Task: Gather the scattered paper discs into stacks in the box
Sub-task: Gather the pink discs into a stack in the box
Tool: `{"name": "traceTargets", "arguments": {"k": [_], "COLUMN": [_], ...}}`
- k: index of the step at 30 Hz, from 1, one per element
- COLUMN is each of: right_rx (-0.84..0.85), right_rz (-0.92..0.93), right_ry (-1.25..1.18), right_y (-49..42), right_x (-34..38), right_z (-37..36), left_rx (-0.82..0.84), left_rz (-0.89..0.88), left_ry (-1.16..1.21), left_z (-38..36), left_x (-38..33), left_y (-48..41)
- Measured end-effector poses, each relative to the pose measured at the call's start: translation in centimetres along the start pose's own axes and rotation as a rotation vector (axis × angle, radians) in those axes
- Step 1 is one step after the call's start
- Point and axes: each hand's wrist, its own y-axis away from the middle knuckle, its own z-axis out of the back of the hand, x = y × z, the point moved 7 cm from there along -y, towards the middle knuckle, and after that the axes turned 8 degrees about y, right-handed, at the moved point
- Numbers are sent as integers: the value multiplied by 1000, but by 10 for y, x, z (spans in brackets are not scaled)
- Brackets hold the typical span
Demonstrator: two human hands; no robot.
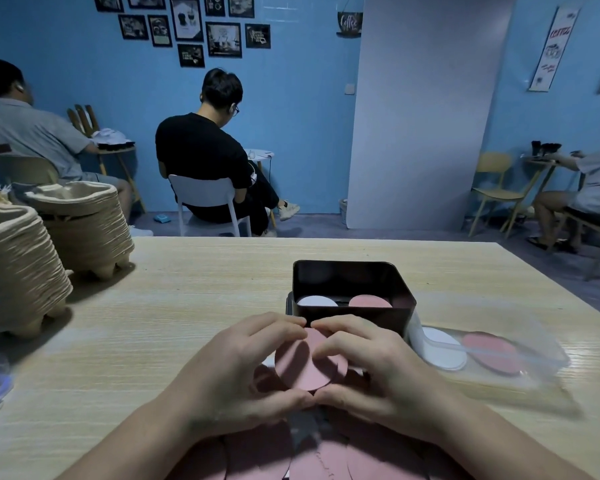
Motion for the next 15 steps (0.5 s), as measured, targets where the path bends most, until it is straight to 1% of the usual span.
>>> {"name": "traceTargets", "arguments": {"k": [4, 11, 15], "right_rx": [-37, -37, -65], "right_rz": [-23, -33, -14], "right_ry": [7, -27, -37], "right_y": [1, 1, 1], "right_x": [1, 0, 2], "right_z": [6, 4, 6], "left_rx": [-22, -57, -65], "left_rz": [24, -1, -12], "left_ry": [61, 150, 164], "left_z": [6, 7, 5], "left_x": [4, -1, 0], "left_y": [1, 1, 0]}}
